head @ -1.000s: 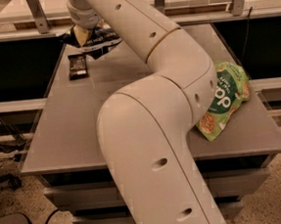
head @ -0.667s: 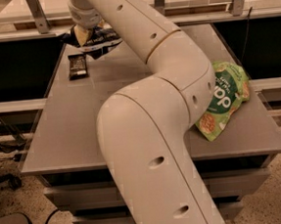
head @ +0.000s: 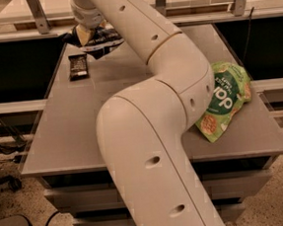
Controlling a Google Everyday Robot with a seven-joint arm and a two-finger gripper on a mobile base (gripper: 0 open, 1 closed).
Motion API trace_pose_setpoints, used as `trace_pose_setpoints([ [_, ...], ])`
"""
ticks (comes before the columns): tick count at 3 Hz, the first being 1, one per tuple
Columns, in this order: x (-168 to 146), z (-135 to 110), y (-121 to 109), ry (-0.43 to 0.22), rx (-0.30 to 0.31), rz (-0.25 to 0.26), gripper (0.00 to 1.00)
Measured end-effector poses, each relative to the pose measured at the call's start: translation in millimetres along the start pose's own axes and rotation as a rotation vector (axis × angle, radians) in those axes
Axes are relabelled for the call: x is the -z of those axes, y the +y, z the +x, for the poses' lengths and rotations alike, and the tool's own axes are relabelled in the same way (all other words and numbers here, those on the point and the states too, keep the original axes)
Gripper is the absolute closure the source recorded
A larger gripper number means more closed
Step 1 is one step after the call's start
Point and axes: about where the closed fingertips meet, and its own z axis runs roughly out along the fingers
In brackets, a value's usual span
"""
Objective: Move blue chip bag near rxbar chocolate
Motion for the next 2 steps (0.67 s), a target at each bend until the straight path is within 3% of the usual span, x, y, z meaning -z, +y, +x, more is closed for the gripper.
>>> trace_pose_setpoints([
  [1, 0.1, -0.2, -1.3, 0.000, -0.008, -0.003, 0.84],
  [2, 0.7, 0.7, -3.5, -0.003, -0.019, -0.006, 0.59],
])
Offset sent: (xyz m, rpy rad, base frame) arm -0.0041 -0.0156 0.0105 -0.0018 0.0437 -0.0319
